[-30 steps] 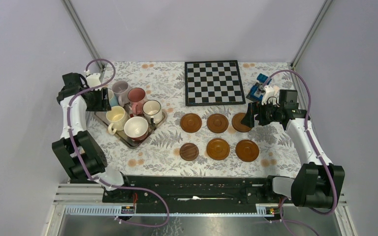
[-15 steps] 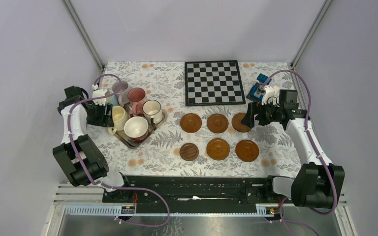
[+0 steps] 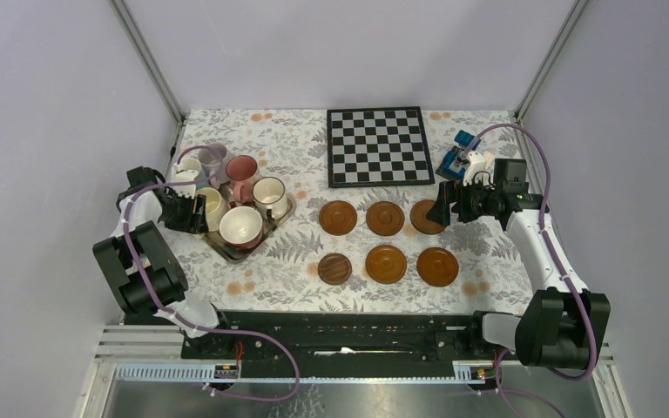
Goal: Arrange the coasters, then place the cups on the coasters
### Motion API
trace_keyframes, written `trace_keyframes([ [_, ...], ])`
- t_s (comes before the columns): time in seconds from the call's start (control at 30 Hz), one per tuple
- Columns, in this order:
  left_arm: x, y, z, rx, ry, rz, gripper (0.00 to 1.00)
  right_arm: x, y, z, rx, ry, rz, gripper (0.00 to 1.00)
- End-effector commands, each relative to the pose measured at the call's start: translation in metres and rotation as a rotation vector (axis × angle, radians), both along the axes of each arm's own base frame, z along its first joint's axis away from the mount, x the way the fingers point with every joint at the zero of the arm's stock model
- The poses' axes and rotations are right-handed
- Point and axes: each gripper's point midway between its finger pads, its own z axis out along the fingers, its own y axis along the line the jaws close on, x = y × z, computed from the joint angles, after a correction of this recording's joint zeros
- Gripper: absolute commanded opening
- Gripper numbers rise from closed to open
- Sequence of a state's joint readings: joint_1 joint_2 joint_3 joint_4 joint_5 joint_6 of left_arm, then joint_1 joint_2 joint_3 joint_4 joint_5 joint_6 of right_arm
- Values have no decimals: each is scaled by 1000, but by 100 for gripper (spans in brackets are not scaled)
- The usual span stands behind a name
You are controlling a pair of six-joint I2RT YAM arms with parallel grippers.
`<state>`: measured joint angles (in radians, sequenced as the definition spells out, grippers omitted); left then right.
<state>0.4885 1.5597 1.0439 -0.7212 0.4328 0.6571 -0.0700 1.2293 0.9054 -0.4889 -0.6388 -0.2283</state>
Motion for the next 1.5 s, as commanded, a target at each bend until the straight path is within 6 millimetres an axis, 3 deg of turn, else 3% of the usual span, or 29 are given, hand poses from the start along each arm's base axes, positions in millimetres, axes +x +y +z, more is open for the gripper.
trace_keyframes([
  [0.0, 21, 4, 0, 6, -98, -31, 54, 1, 1, 3, -4, -13, 4, 100],
  [0.43, 19, -3, -26, -21, -102, -54, 45, 2, 0, -2, -9, 3, -4, 100],
  [0.63, 15, -9, -24, -33, -118, -66, 31, 3, -2, -3, -18, -1, -8, 100],
  [0.9, 0, -16, -1, -7, -153, -69, 0, 1, -2, 1, -25, -8, -3, 100],
  [1.47, 0, -24, 73, 20, -320, -24, 0, 0, -3, 3, -30, -21, 0, 100],
])
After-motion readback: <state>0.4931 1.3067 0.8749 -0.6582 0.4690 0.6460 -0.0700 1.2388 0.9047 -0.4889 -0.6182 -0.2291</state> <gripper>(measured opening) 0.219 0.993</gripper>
